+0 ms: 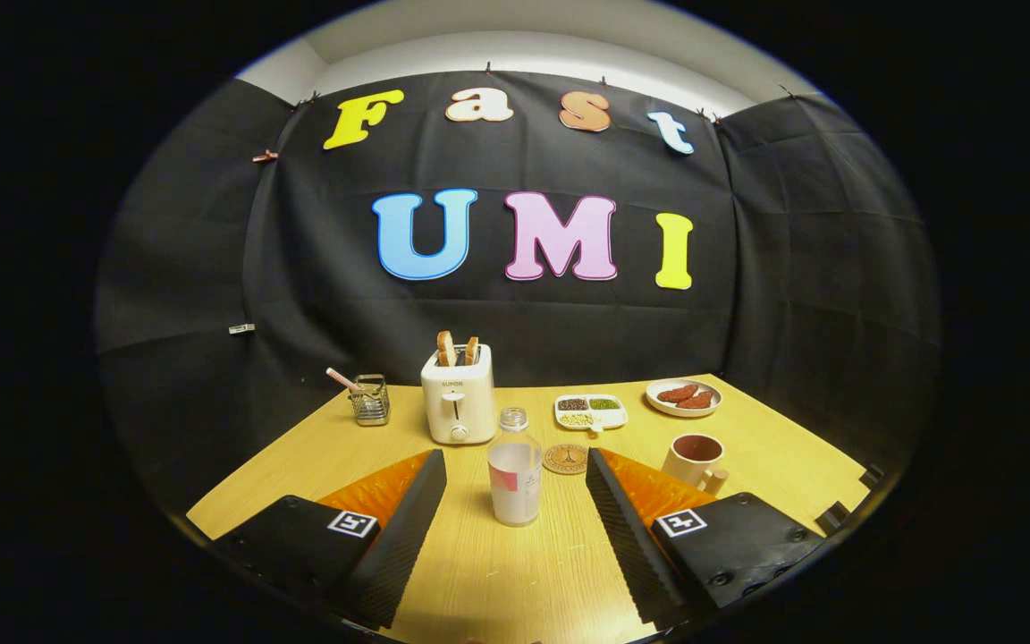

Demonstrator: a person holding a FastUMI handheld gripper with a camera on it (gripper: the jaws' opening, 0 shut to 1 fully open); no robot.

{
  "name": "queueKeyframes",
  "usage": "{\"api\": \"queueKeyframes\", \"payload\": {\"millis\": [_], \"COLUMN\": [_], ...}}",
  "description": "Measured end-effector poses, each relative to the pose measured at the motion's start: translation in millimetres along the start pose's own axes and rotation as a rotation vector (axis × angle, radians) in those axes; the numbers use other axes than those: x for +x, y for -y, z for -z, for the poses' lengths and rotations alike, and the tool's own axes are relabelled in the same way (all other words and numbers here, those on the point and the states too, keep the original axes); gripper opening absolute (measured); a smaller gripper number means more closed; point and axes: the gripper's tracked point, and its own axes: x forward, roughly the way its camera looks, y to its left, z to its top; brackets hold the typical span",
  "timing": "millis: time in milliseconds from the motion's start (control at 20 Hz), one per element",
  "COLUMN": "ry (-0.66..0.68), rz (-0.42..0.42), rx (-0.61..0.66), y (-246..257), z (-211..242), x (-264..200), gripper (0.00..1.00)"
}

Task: Take the bottle from table, then pour the juice into the cup, finally place the bottle on the coaster

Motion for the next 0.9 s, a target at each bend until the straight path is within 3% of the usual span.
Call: {"api": "queueKeyframes", "payload": {"millis": [300, 550, 900], "ry": [0.008, -0.017, -0.051], "rz": [-0.018, -0.044, 0.004], "rx": [0.032, -0.015, -0.008], "y": [-4.4, -10.3, -4.4], "z": [15.9, 40.4, 66.1], "x": [36.9, 67.8, 104.9], "gripper": [0.97, 0.99, 0.99]}}
